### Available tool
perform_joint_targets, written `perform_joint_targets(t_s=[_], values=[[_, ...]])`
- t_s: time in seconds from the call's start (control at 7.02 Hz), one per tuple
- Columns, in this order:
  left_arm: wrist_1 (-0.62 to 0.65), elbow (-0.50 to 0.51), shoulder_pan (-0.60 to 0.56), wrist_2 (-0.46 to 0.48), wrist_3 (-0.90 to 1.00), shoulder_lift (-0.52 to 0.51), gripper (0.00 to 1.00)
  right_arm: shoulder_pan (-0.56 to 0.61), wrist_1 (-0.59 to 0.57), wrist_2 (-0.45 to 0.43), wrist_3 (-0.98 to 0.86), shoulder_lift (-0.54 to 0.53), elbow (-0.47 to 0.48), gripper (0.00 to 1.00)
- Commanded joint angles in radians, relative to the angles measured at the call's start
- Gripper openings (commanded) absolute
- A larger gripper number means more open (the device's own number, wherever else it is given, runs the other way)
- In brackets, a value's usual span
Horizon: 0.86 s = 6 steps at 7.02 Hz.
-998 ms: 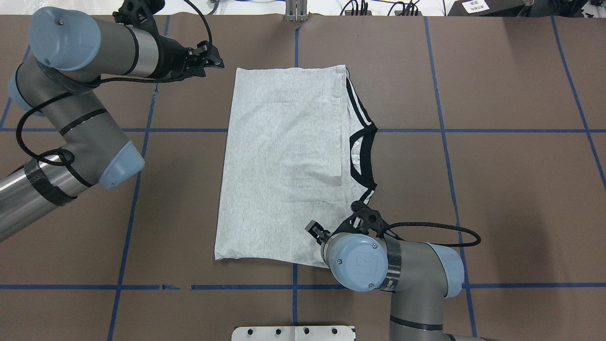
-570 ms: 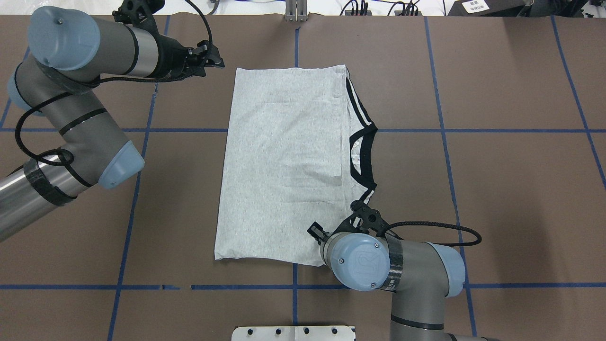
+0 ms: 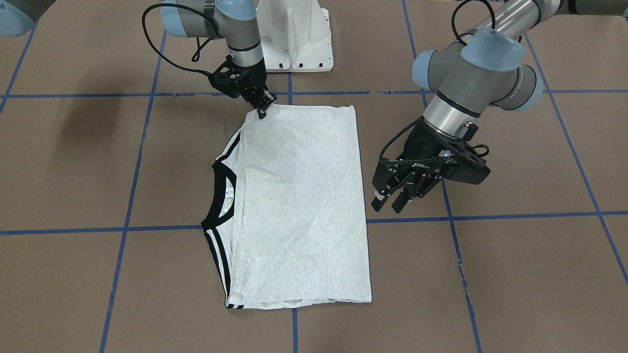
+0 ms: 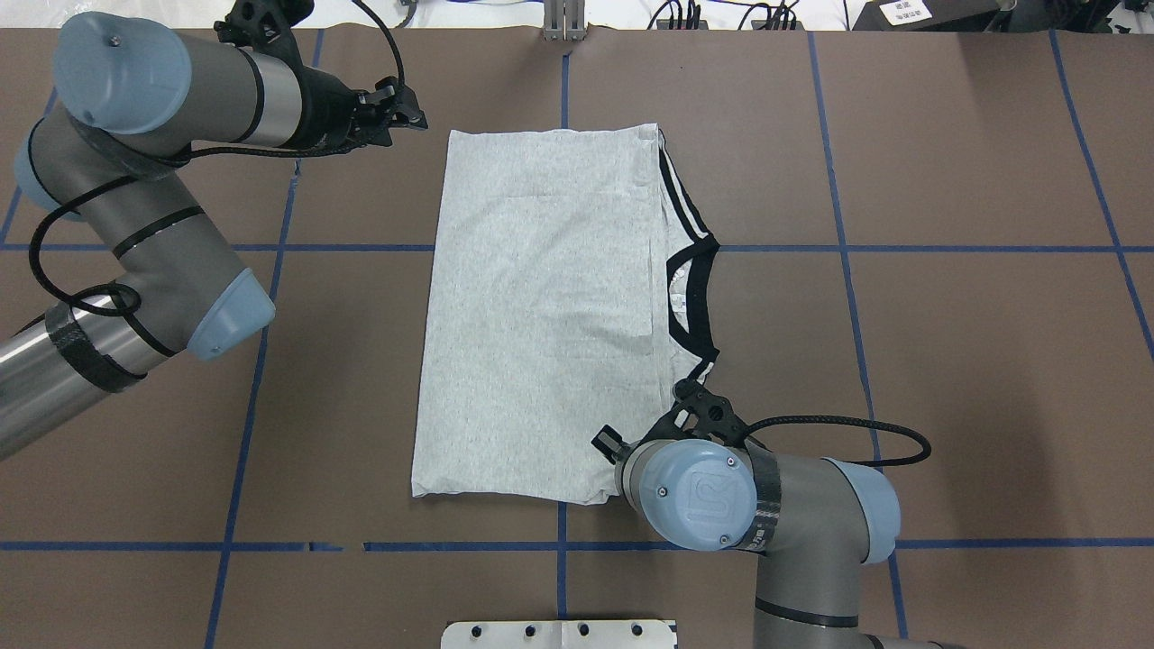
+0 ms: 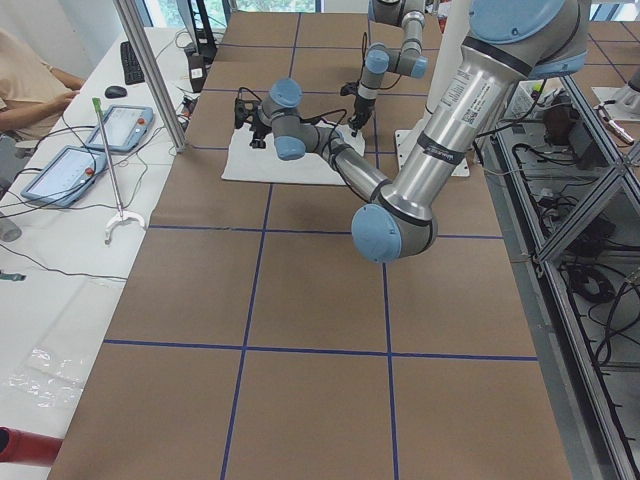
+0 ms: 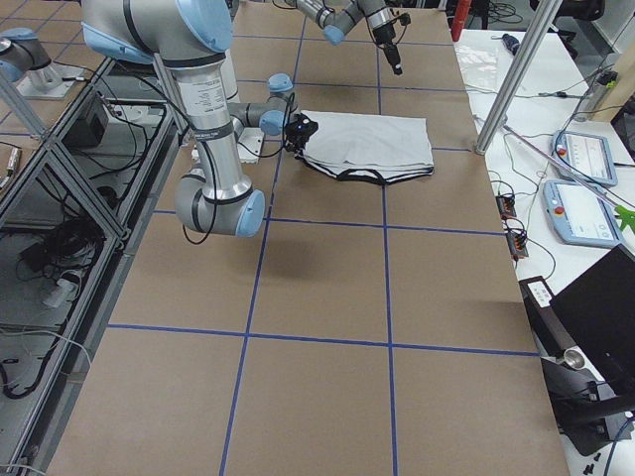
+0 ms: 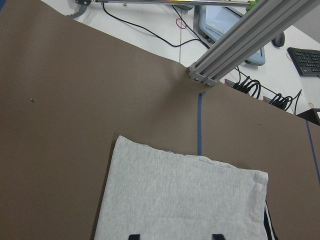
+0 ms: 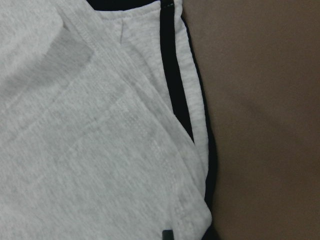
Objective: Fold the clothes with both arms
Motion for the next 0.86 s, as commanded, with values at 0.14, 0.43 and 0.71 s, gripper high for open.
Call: perform_joint_targets(t_s=[0.14,0.43,0.71], values=[[-0.001,-0.127,0.058,0.0,-0.156,0.092,0.61,0.0,-0.028,-0.001,0.0,-0.071,0.124,0.0],[0.0,-0.325,0.259,0.113,-0.394,0.26,0.63,0.0,-0.057,-0.001,0.003,-0.071,0.153,0.0],[0.215,-0.448,0.487,0.299,-0.532,0.346,0.66,-0.008,-0.057,-0.001,0.006,-0.07,0.153,0.0]])
